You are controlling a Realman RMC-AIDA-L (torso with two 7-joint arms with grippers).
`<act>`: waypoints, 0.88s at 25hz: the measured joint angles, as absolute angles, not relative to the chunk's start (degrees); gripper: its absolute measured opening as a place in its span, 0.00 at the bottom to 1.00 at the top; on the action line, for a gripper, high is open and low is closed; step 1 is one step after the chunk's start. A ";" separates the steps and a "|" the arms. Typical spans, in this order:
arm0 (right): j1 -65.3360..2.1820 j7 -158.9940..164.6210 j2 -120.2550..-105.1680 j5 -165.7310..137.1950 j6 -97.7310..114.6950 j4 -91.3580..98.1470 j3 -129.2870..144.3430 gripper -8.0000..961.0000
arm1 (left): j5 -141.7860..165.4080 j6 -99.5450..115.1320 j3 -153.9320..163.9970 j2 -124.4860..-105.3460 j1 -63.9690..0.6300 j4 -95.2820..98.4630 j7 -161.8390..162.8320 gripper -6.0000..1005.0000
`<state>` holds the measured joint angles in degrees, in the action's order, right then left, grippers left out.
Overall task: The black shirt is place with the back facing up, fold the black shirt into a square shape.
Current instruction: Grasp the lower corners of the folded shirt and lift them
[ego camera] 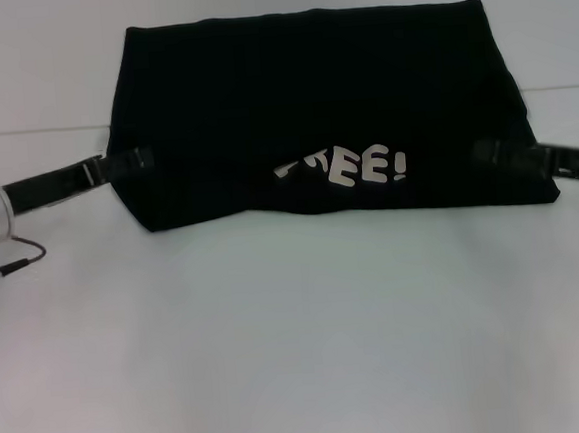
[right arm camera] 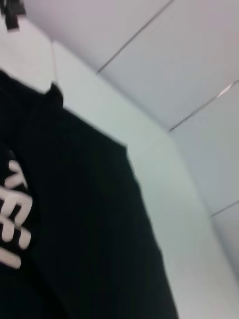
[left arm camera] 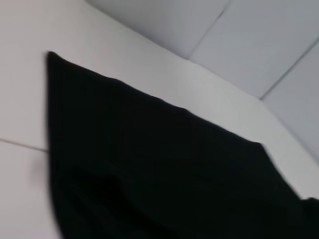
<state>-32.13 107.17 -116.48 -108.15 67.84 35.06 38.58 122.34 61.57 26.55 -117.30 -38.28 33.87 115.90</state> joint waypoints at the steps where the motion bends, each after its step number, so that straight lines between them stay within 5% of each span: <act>1: -31.14 105.22 -116.78 -106.49 68.60 34.62 38.53 0.73 | 122.06 59.67 26.68 -117.51 -38.17 33.02 114.57 0.91; 11: -29.96 103.45 -116.59 -104.37 70.06 31.97 38.49 0.73 | 122.40 50.01 28.65 -118.41 -41.02 25.72 119.88 0.70; 22: -30.19 103.84 -116.69 -104.28 70.28 31.90 38.49 0.71 | 122.54 45.54 32.22 -119.27 -42.14 24.01 119.92 0.70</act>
